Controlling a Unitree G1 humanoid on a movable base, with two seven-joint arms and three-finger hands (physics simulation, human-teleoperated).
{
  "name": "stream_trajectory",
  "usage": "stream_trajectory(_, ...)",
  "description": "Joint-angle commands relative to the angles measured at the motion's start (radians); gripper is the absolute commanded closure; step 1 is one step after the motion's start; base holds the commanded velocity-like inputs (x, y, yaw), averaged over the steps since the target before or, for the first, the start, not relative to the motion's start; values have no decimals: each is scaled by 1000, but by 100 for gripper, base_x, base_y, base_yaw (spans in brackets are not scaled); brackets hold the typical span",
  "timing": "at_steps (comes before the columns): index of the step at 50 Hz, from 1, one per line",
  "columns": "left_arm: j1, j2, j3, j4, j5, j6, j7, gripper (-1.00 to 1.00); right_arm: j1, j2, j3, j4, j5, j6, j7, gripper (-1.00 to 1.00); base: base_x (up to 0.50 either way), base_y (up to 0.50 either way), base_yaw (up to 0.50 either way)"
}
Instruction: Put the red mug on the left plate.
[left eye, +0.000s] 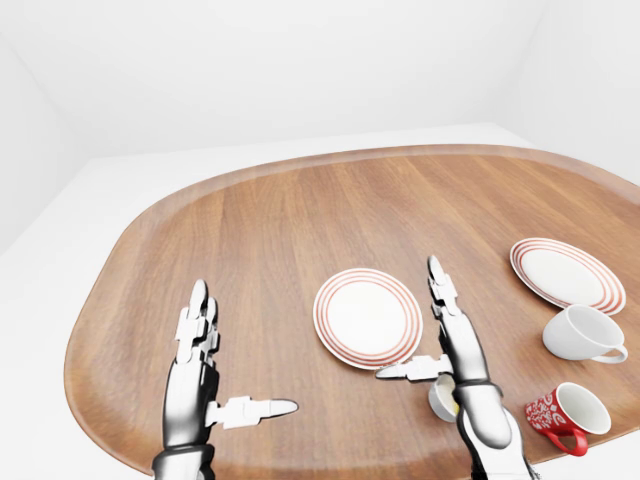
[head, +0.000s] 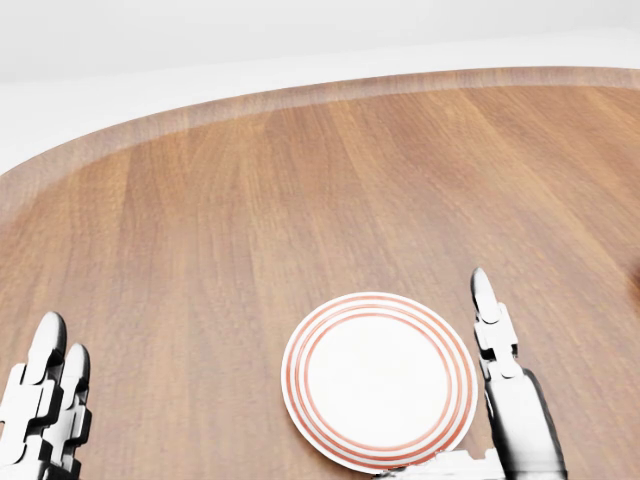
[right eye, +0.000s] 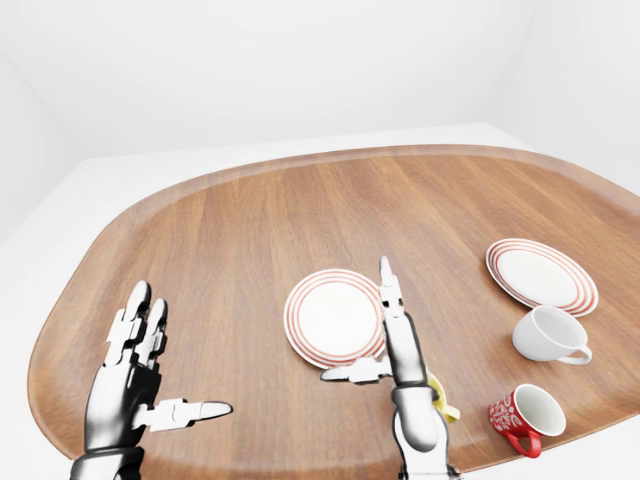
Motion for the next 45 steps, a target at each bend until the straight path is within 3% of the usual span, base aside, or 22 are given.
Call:
stream_trajectory(1,-12,0,-2,2,2,0,2,-100,-333,-69,-23,101,-583,6,16,-100,0,0,0)
stream_trajectory(4,-19,1,-13,3,16,0,10,-100,-404,-83,-88,17,-713,6,210,-100,0,0,0)
stream_trajectory(7,-19,3,-14,3,16,0,13,-100,-406,-70,-99,17,-729,6,224,-100,0,0,0)
stream_trajectory(8,-21,6,-10,3,12,0,12,-100,-509,-201,-138,70,-890,6,454,-100,0,0,0)
stream_trajectory(9,-21,6,-8,3,9,0,11,-100,-530,-214,-165,95,-930,6,503,-100,0,0,0)
stream_trajectory(31,-21,4,-7,3,9,0,9,-100,-541,-151,-225,102,-990,6,537,-100,0,0,0)
stream_trajectory(32,-30,0,-17,6,31,0,18,-100,-340,-471,-453,139,-843,6,670,-100,0,0,0)
stream_trajectory(34,-31,3,-20,6,31,0,23,-100,-351,-443,-520,150,-884,6,670,-100,0,0,0)
stream_trajectory(40,-31,7,-21,6,30,0,26,-100,-369,-407,-555,153,-919,6,670,-100,0,0,0)
stream_trajectory(41,-34,7,-32,3,42,0,29,-100,-278,-385,-731,303,-781,6,670,-100,0,0,0)
stream_trajectory(45,-31,17,-39,-1,40,0,39,-100,-247,-380,-785,431,-755,6,670,-100,0,0,0)
